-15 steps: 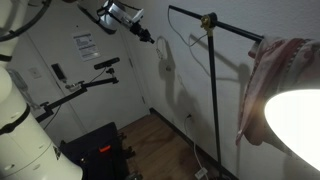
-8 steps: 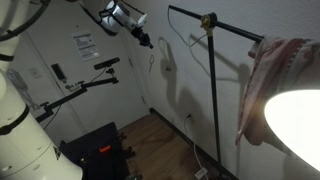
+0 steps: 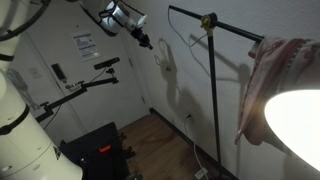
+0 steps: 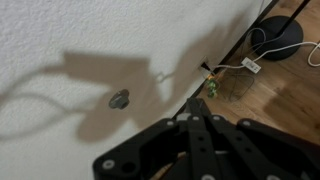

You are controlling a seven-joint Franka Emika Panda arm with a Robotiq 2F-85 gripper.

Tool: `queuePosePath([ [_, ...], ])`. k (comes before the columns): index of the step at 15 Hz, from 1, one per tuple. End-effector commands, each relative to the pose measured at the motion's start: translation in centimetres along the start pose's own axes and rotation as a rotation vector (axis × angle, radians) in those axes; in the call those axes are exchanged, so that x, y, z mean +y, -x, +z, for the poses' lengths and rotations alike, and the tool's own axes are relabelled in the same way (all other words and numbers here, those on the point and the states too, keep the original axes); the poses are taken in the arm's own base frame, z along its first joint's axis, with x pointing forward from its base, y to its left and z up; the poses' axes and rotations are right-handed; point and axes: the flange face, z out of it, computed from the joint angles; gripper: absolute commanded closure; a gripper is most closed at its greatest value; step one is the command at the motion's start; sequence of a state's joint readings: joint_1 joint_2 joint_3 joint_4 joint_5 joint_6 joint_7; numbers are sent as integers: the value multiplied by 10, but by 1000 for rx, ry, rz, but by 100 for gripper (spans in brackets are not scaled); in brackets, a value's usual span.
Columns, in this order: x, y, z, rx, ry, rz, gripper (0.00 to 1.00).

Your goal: Remove the bracelet from the lamp and put it on the floor

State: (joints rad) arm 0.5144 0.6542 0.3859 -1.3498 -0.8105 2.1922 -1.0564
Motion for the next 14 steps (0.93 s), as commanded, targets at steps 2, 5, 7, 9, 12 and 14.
queuePosePath([
  [2, -18, -13, 13, 12, -88, -37, 100],
  [5, -37, -27, 24, 35, -151, -68, 100],
  [7, -49, -34, 28, 53, -186, -83, 100],
  [9, -58, -35, 33, 76, -218, -94, 100],
  [12, -70, -27, 53, 103, -267, -68, 100],
  [14, -78, -16, 68, 119, -290, -39, 100],
])
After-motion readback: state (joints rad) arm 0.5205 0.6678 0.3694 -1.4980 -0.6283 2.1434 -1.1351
